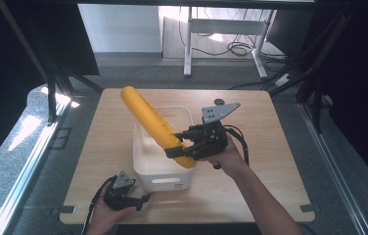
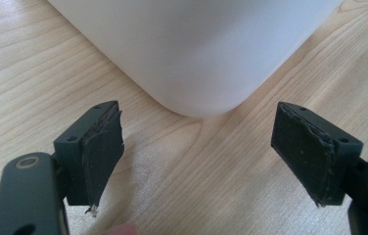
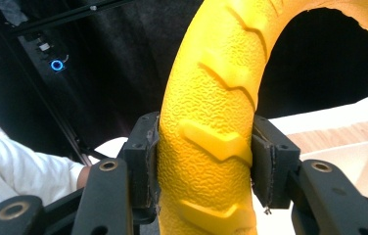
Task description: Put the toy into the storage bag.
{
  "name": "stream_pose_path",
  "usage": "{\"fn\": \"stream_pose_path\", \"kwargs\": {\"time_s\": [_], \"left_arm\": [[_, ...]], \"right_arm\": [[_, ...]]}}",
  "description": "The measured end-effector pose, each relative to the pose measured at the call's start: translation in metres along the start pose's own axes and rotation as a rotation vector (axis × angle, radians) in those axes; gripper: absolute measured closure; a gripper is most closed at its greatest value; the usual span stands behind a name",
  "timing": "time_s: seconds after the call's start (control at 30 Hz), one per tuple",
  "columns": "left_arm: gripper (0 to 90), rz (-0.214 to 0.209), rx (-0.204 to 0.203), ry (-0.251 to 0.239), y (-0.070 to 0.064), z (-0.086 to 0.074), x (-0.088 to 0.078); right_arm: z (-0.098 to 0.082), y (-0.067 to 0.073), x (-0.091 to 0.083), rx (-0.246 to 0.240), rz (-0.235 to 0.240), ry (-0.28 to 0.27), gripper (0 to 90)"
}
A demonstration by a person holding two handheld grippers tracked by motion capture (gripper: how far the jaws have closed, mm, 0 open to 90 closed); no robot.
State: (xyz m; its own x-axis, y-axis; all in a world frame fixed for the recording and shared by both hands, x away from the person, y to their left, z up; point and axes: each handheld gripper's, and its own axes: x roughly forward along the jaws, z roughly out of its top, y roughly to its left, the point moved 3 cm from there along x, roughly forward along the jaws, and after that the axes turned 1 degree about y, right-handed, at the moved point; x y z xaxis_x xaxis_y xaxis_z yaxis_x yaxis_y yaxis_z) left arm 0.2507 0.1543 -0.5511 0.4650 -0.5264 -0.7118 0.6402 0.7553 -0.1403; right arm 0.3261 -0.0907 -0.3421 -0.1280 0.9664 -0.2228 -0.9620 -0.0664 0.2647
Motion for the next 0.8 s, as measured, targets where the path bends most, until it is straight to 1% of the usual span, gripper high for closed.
{"fn": "stream_pose_path", "kwargs": {"time_s": [0.07,0.13,0.17,0.27,0.33,0.37,0.43,0.53,0.6,0.8], "left_arm": [[19.7,0.000,0.003,0.000,0.000,0.000,0.000],[19.7,0.000,0.002,-0.003,0.000,0.000,0.000],[19.7,0.001,0.002,-0.003,0.000,0.000,0.000],[19.7,0.001,0.002,-0.002,0.000,0.000,0.000],[19.7,0.001,0.005,0.000,0.001,0.000,0.000],[19.7,-0.001,0.002,-0.002,0.000,0.000,0.000],[19.7,0.002,0.000,-0.001,0.000,0.000,0.000],[19.7,-0.001,0.001,-0.001,0.000,0.000,0.001],[19.7,-0.004,0.005,0.000,0.000,0.000,0.001],[19.7,-0.009,0.008,0.003,-0.002,0.000,0.003]], "right_arm": [[-0.002,-0.003,0.001,0.007,0.009,0.010,51.6],[-0.005,-0.005,0.004,0.012,0.006,0.017,51.5],[-0.007,-0.007,0.004,0.023,-0.001,0.022,51.5],[-0.011,-0.011,0.007,0.034,-0.001,0.026,51.5],[-0.015,-0.017,0.008,0.041,-0.005,0.041,51.3],[-0.017,-0.019,0.008,0.044,-0.015,0.043,51.1],[-0.022,-0.025,0.007,0.047,-0.039,0.054,50.5],[-0.028,-0.032,0.002,0.061,-0.038,0.043,50.3],[-0.031,-0.034,-0.001,0.073,-0.035,0.041,50.3],[-0.039,-0.037,-0.003,0.059,-0.039,0.065,50.2]]}}
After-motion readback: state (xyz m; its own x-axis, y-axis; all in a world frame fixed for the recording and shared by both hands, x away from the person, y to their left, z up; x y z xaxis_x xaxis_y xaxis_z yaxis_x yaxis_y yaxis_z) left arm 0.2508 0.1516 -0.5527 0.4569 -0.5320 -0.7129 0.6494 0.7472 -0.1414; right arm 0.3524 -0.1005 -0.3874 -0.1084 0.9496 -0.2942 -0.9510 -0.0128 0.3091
